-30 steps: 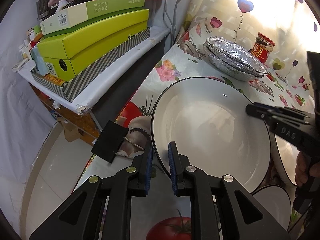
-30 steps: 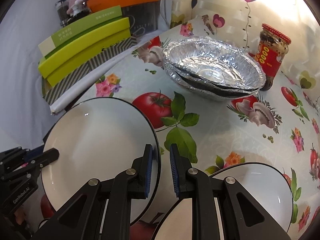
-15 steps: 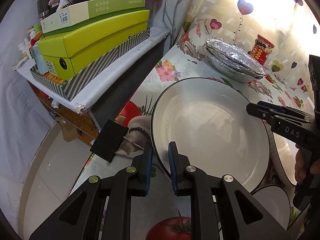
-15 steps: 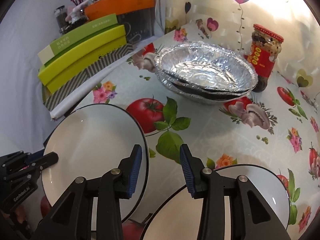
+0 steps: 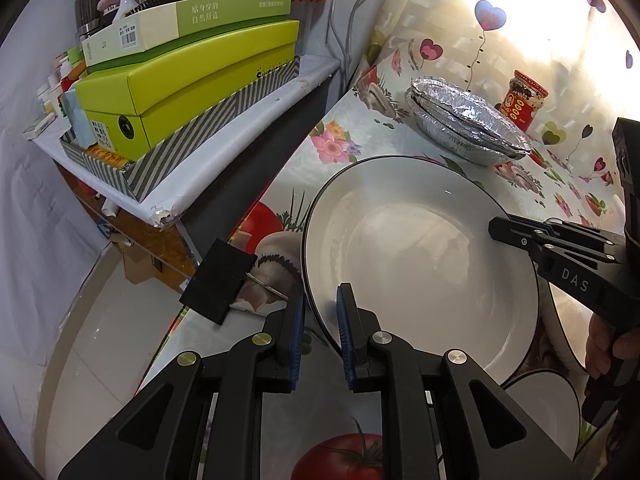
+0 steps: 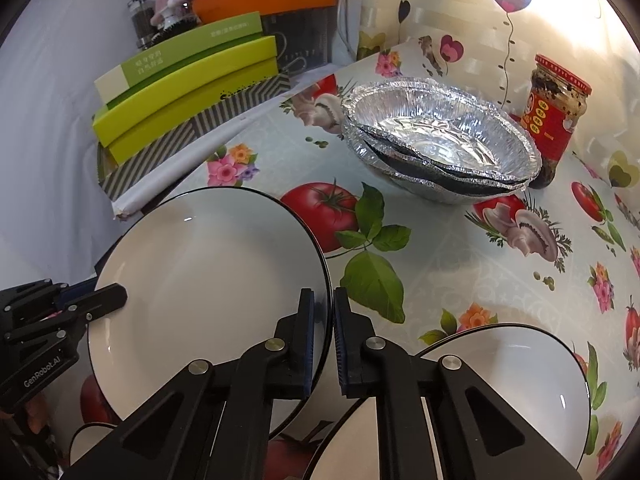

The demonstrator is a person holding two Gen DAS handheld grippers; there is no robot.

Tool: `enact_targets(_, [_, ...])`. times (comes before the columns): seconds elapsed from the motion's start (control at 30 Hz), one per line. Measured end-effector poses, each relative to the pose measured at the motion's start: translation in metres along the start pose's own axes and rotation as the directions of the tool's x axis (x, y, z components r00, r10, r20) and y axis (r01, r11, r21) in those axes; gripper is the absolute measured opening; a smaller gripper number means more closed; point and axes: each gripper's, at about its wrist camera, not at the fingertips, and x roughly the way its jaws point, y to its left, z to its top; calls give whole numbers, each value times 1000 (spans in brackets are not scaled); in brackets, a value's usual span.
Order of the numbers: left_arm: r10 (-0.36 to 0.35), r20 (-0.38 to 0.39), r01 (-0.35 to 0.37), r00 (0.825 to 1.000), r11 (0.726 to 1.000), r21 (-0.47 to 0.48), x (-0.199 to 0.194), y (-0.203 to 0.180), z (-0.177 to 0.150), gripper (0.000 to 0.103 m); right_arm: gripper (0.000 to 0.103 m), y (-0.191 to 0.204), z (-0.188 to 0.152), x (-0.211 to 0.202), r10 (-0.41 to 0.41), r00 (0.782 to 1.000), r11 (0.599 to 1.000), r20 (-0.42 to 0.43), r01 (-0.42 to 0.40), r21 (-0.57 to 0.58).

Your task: Organize plates and bowls

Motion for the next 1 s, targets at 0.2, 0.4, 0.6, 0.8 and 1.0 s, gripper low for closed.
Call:
enact_targets(0.2, [9, 1, -9, 1000, 1000, 6, 0, -1, 2, 17, 10, 0, 0, 0, 2, 1000, 1000, -4, -1, 12])
enact_targets(0.4, [17, 4, -17, 1000, 1000, 1, 0, -2, 1, 17, 11, 0, -1, 0, -2, 1000, 1000, -7, 2, 14])
enact_targets(0.6, [17, -5, -17, 1000, 1000, -15, 0, -1, 3, 17, 10, 2, 0, -4, -22, 1000, 999, 3, 22, 34])
enact_targets(0.8, [19, 4, -19, 1000, 1000, -20, -7, 0, 7, 17, 9, 1, 1, -7, -6, 1000, 998, -4, 7, 61])
enact_targets(1.0, [35, 6, -35, 999, 999, -30, -13, 3, 10, 17, 9, 6, 3, -16, 6, 1000, 998, 5, -6, 66])
